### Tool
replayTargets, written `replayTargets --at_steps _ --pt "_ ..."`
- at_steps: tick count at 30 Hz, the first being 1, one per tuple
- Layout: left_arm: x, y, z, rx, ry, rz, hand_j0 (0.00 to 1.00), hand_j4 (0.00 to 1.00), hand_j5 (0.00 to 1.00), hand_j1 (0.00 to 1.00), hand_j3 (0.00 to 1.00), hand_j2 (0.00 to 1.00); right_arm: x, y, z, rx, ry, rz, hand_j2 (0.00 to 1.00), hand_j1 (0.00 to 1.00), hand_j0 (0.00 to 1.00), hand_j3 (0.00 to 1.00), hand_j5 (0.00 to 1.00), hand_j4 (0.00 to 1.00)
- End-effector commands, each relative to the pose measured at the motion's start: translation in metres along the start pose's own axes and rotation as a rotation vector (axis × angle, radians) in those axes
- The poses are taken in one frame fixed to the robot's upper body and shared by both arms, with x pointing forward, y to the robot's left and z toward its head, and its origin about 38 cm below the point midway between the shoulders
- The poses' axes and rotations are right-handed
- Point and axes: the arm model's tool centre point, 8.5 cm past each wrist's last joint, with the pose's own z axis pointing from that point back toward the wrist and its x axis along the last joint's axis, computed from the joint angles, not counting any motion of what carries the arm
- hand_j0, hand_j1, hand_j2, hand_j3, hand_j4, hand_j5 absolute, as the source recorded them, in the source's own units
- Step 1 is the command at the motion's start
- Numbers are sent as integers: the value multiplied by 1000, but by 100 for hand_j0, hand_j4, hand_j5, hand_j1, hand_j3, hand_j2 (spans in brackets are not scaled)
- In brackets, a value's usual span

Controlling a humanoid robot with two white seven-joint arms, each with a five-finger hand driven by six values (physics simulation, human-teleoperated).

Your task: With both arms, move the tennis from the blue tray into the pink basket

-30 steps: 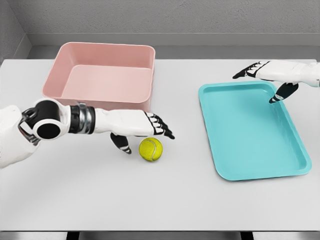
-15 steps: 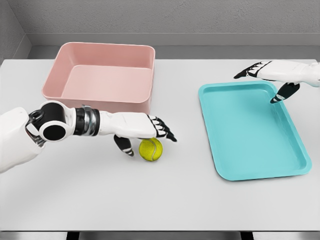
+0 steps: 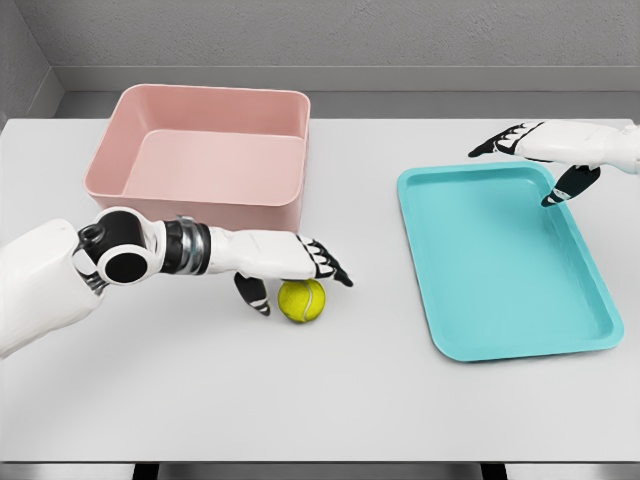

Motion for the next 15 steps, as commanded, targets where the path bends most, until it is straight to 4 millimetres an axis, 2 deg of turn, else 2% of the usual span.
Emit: replayTargets --at_steps 1,7,15 --pt "-2 -3 -1 -6 3 8 100 100 100 100 100 100 0 0 0 -3 1 -6 100 100 100 100 100 100" --pt "7 -1 -14 -8 -26 -2 100 100 100 100 100 100 0 0 0 -5 0 -6 100 100 100 100 100 100" --pt "2 -7 -14 -20 -6 -1 100 100 100 100 100 100 -1 -1 1 -5 3 -5 100 100 100 100 100 100"
